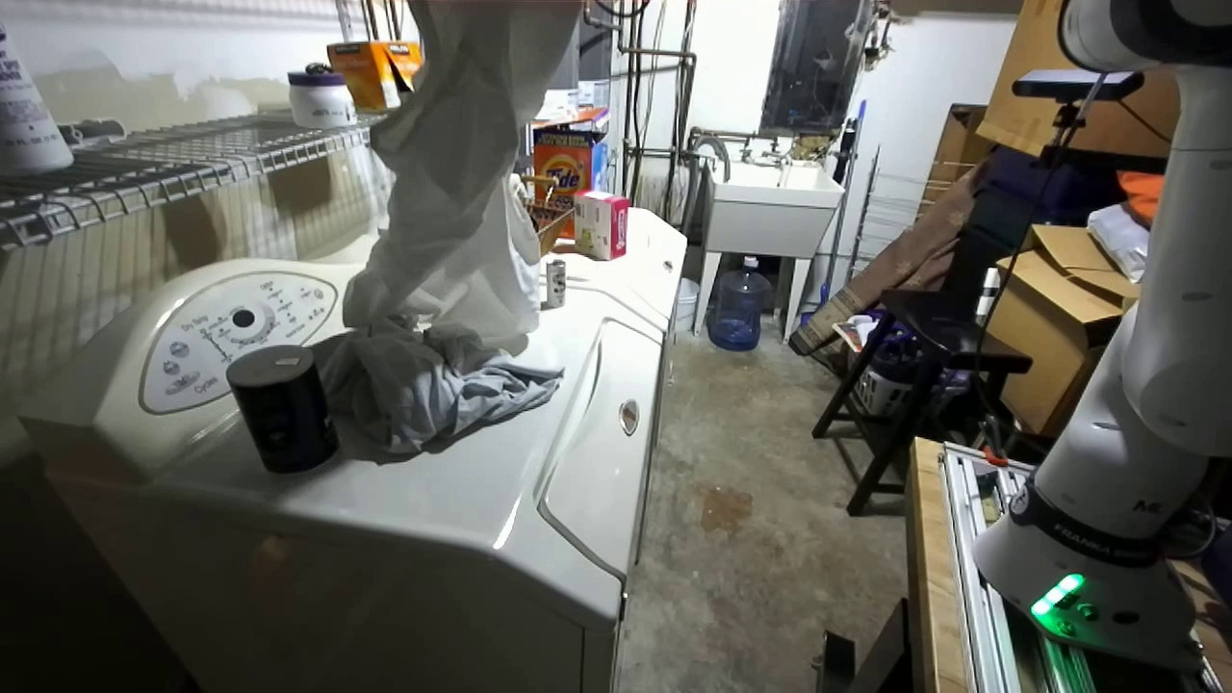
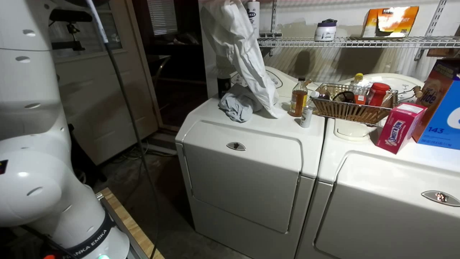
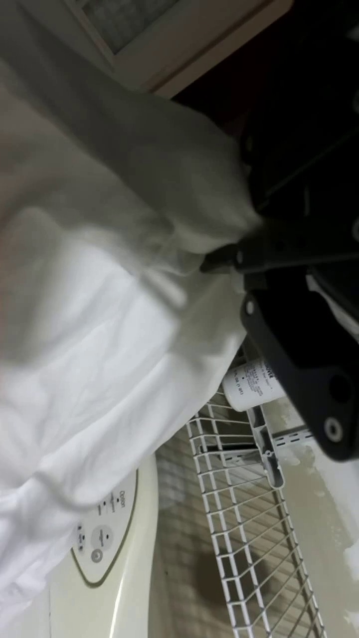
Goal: Pick up the white clothing then place it back down on the washing machine.
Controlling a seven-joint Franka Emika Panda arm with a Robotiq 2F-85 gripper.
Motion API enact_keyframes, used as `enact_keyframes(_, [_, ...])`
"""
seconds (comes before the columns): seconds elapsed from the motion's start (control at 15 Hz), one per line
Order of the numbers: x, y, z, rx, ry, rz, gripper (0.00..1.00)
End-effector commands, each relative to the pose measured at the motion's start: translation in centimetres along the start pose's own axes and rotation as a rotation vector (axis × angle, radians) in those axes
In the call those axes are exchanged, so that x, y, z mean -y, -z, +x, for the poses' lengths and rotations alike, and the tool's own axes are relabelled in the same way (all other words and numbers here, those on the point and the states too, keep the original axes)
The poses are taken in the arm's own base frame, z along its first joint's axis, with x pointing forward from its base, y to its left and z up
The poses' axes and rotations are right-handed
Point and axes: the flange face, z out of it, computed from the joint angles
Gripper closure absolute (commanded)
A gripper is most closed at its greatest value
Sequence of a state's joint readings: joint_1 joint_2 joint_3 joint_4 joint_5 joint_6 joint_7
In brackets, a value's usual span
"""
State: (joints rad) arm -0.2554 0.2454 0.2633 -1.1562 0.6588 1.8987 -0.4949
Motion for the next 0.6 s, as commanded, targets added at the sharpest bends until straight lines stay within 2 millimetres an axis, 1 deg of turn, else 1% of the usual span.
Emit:
enact_keyframes(0.0, [1.8,3.6,1.6,-0.084,-0.029,0.042,0.99])
enact_keyframes(0.13, [1.4,4.2,2.0,-0.106,-0.050,0.041,0.99])
enact_keyframes(0.27, [-0.8,3.4,1.7,-0.117,-0.089,0.024,0.99])
enact_keyframes(0.4, [-4.4,1.6,0.8,-0.133,-0.132,-0.020,0.99])
enact_keyframes(0.53, [-8.5,-1.1,-0.6,-0.141,-0.156,-0.087,0.99])
